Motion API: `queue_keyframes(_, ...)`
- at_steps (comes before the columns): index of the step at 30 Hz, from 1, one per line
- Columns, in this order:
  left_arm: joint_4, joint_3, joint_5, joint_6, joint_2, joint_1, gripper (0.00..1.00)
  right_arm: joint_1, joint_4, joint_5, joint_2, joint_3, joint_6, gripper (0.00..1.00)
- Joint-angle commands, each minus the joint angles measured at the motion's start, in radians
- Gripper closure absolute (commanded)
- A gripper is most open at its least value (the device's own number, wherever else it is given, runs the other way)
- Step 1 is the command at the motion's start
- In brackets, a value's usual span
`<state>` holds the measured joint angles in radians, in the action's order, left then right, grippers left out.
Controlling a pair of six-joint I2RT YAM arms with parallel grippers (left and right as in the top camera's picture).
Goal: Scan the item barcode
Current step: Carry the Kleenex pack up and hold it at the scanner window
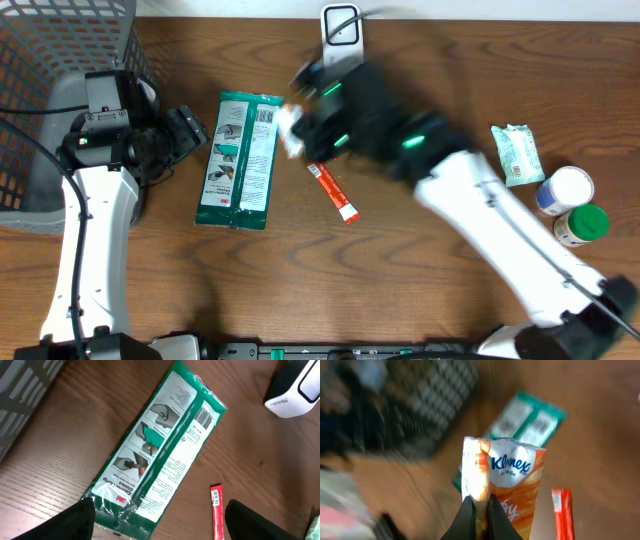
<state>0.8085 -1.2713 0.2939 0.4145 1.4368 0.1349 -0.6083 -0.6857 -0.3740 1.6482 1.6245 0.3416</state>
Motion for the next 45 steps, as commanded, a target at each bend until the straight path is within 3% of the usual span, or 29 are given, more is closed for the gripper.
queue_keyframes(1, 0.003, -0.024, 0.009, -0.010, 0.005, 0.004, 0.19, 0.173, 0.100, -0.380, 0.034, -0.001, 0.095, 0.99)
queue_keyframes(8, 0.003, -0.024, 0.009, -0.010, 0.005, 0.004, 0.19, 0.348, 0.476, -0.447, 0.105, -0.001, 0.358, 0.99)
queue_keyframes(20, 0.003, -0.024, 0.009, -0.010, 0.005, 0.004, 0.19, 0.386, 1.158, -0.381, 0.422, -0.001, 0.832, 0.99)
queue_keyframes(27, 0.003, -0.024, 0.009, -0.010, 0.005, 0.004, 0.19, 0.397, 1.336, -0.219, 0.605, -0.001, 0.842, 0.99)
queue_keyframes(32, 0.003, -0.024, 0.009, -0.010, 0.005, 0.004, 0.19, 0.414, 1.528, -0.132, 0.709, -0.001, 0.958, 0.99)
queue_keyframes(45, 0.003, -0.024, 0.009, -0.010, 0.005, 0.004, 0.19, 0.404, 1.588, -0.074, 0.888, 0.093, 1.018, 0.99)
